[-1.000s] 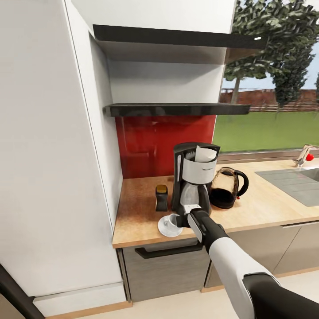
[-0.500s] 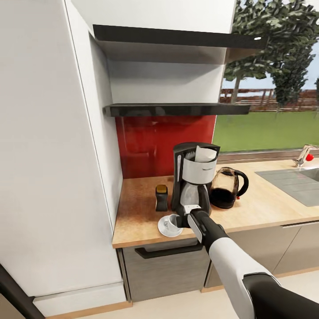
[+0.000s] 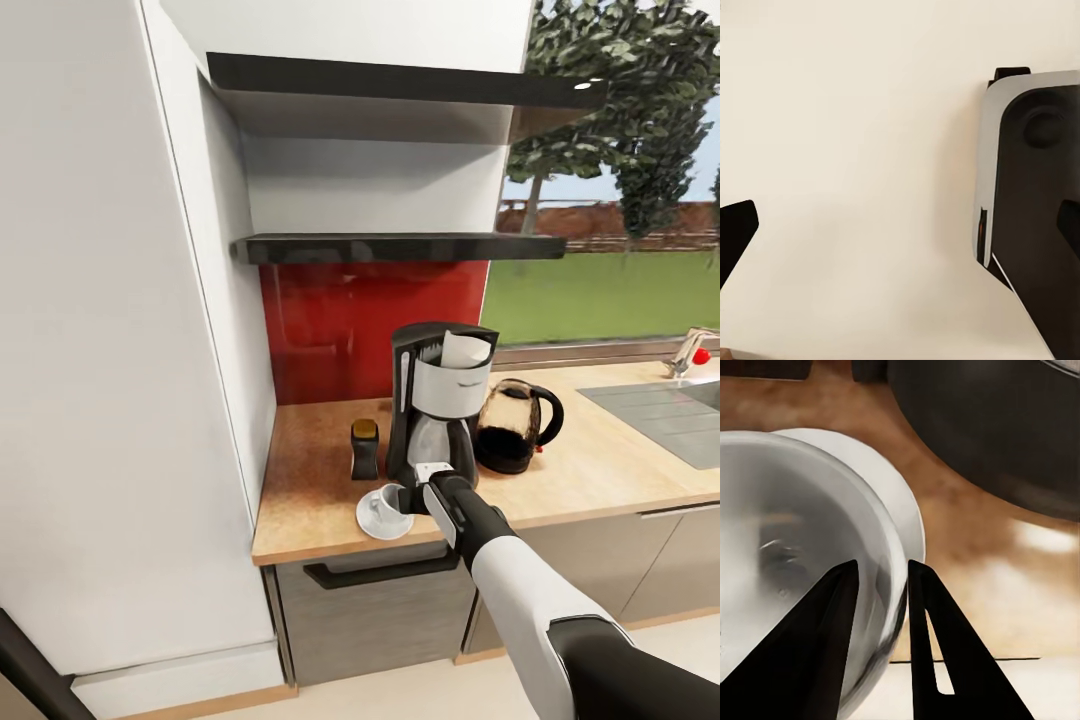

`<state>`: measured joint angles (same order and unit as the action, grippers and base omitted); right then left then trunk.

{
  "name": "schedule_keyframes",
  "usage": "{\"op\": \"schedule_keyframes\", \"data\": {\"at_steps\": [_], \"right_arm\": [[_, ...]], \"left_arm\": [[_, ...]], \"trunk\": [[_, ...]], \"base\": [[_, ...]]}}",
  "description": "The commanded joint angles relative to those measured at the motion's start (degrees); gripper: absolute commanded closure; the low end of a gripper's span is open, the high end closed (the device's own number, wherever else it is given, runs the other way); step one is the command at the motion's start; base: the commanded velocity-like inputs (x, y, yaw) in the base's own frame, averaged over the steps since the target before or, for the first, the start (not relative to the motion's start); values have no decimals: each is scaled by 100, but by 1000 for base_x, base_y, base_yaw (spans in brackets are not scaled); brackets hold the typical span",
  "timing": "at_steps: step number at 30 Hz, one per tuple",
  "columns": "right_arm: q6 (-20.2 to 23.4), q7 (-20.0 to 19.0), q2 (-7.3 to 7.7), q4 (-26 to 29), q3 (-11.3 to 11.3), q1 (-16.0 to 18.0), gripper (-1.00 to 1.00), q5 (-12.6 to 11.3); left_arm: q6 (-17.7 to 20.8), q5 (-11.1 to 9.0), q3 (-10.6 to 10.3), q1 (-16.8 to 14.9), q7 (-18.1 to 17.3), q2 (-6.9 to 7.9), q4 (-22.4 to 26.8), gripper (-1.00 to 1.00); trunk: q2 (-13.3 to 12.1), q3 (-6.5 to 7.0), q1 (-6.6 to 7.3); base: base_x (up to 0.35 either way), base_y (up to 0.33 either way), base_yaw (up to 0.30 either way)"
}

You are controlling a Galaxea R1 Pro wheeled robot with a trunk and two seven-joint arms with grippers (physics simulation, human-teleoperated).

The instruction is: Set up a coffee station on the kitchen countertop: keep the coffee maker on the countertop, move the bottle of coffee from the kitchen shelf to the counter next to the coffee maker, place a paper coffee filter on top of the coffee maker, put the saucer next to the coffee maker with the coffee cup on the saucer, and place the electric kettle next to the coffee maker.

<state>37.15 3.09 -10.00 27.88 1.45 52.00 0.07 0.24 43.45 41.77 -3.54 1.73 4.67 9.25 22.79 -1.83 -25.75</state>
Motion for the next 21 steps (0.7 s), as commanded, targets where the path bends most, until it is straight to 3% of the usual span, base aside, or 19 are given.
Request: {"op": "schedule_keyframes", "data": {"at_steps": [1, 21], "right_arm": [[30, 17, 0, 7, 14, 4, 100, -7], [30, 17, 0, -142, 14, 4, 100, -7]], "left_arm": [[2, 41, 25, -6, 12, -1, -2, -100], [9, 41, 28, -6, 15, 7, 2, -100]], "trunk": [[13, -13, -4], [13, -13, -4]], "base": [[36, 0, 0], [96, 2, 0]]}}
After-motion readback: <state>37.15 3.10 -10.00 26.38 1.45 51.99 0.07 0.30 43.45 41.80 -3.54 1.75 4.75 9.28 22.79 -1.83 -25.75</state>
